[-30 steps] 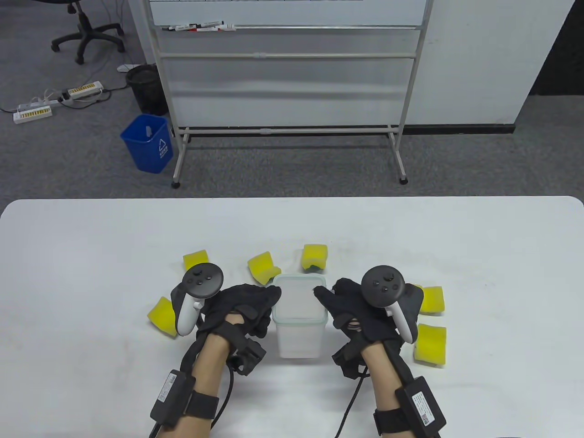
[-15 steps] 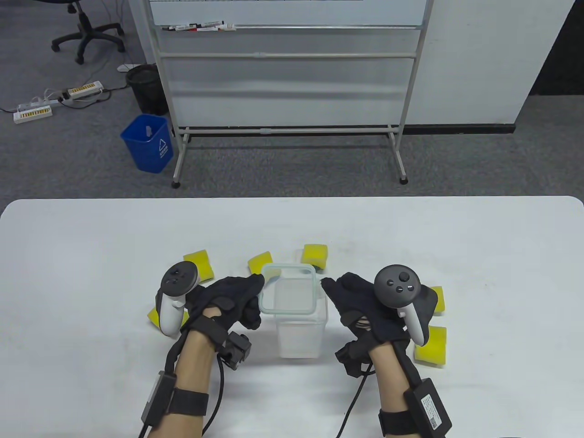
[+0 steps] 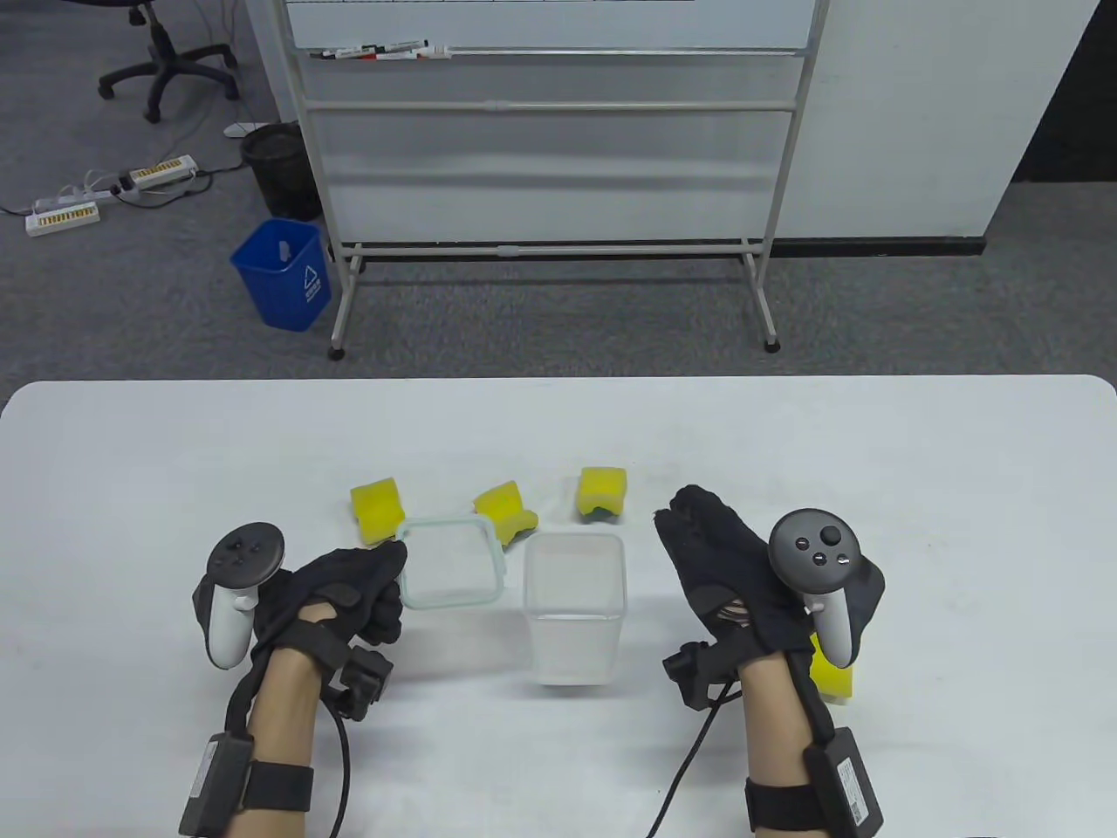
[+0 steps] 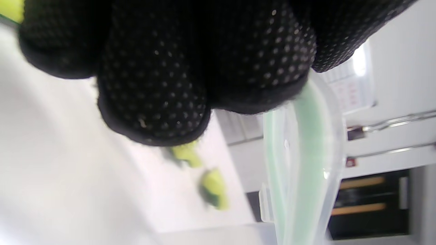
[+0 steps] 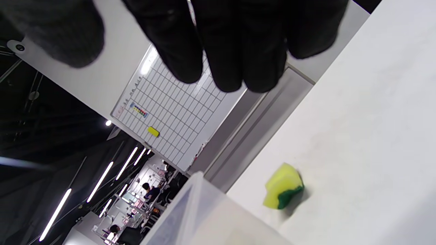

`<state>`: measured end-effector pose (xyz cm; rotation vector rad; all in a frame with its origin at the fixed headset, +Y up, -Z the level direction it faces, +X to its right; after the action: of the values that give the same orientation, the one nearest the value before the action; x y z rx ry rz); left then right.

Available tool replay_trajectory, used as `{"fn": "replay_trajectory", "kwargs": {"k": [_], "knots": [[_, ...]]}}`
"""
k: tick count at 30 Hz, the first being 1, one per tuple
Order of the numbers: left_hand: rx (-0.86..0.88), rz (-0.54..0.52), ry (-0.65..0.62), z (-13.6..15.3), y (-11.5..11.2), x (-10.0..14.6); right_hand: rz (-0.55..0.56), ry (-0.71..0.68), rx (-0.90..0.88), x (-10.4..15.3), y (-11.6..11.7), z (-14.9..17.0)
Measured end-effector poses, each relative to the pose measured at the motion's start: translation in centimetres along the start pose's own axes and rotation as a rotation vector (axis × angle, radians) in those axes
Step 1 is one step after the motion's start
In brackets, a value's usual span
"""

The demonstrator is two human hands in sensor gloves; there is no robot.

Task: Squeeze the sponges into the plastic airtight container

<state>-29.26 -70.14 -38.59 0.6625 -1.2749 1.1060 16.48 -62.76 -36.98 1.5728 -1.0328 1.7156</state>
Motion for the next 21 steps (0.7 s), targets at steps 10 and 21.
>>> {"fn": "replay_trajectory", "kwargs": {"k": [10,21], "knots": [[-0.389,0.086,0.194,2.2,-3.4,-1.2,-0.002,0.001,0.012,0.0,-0.1,0.0],[-0.905,-0.082,0.317,1.4,-4.7,-1.3,-0.004,0.004,0.055,-0.1,0.4,0.0]]}}
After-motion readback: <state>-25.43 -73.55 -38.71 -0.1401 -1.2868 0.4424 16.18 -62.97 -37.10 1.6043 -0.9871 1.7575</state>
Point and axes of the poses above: the tracker on the back of each hand, its own z axis roughly to the little-finger side, its own x axis roughly from the fingertips to the wrist, y = z × x, the point moved 1 cm from there along -x, roughly from the wrist to the fingertips, and after that the axes turned 2 degrees about z, right-handed, at the moved point
